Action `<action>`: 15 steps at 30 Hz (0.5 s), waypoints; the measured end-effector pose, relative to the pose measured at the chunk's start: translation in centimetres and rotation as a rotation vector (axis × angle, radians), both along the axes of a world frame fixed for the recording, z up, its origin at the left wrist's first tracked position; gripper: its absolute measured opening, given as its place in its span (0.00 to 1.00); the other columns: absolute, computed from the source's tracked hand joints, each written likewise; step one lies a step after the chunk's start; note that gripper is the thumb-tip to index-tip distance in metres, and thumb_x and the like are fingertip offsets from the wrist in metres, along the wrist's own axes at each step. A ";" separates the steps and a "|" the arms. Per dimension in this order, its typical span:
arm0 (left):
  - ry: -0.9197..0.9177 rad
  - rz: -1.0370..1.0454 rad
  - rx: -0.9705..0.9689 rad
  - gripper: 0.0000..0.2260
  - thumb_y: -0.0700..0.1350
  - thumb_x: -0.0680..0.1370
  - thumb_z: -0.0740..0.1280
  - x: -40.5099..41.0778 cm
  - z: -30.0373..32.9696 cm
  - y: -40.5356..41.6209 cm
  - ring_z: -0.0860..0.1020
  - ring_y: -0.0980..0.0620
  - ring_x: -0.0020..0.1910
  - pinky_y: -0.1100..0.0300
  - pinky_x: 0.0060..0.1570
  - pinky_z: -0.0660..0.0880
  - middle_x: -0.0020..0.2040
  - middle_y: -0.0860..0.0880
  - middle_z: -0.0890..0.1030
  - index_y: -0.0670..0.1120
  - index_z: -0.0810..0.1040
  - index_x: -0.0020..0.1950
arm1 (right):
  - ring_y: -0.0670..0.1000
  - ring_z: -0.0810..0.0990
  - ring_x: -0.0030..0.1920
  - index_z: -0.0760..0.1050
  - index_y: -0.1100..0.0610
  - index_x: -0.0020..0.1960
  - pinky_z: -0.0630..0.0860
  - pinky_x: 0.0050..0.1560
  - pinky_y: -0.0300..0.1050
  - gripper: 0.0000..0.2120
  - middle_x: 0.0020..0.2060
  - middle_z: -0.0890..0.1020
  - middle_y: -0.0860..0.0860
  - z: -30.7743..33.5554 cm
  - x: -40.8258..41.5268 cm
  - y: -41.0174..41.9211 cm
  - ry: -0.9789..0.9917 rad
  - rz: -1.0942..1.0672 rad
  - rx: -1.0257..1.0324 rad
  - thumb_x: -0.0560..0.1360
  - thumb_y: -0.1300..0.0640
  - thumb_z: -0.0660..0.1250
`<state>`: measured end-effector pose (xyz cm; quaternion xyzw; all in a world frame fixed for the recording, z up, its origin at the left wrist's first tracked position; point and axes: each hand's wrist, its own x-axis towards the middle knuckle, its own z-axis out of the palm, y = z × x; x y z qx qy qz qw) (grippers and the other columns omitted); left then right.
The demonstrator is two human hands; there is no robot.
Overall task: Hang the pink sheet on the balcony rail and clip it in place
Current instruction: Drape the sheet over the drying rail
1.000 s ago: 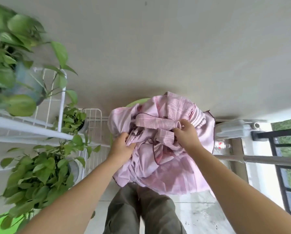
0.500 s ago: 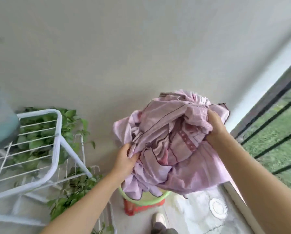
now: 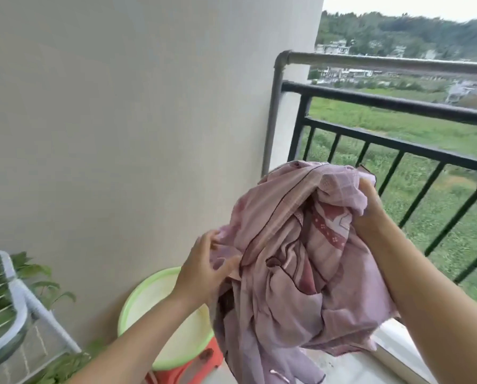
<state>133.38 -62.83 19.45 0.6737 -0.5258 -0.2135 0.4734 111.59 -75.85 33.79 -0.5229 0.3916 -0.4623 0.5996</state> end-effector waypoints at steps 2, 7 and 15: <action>0.010 -0.146 0.036 0.43 0.62 0.67 0.70 -3.2 2.6 -2.7 0.65 0.62 0.66 0.68 0.63 0.62 0.66 0.61 0.59 0.55 0.50 0.74 | 0.39 0.73 0.16 0.72 0.54 0.15 0.69 0.19 0.30 0.37 0.12 0.72 0.45 1.2 -1.7 1.4 -0.107 0.022 -0.047 0.80 0.64 0.46; 0.157 -0.460 -0.094 0.35 0.52 0.68 0.74 -14.4 5.9 -9.0 0.72 0.59 0.65 0.62 0.64 0.69 0.65 0.52 0.74 0.62 0.61 0.70 | 0.41 0.76 0.18 0.77 0.56 0.19 0.72 0.19 0.31 0.33 0.16 0.77 0.46 1.4 -9.8 1.7 -0.128 0.000 -0.071 0.80 0.58 0.50; 0.648 -0.511 0.046 0.10 0.35 0.78 0.60 -26.2 11.5 -11.1 0.80 0.53 0.33 0.64 0.34 0.80 0.34 0.47 0.82 0.39 0.79 0.42 | 0.36 0.82 0.36 0.71 0.68 0.62 0.74 0.41 0.22 0.19 0.43 0.82 0.55 3.4 -27.1 4.8 -0.097 -0.171 -0.110 0.80 0.58 0.50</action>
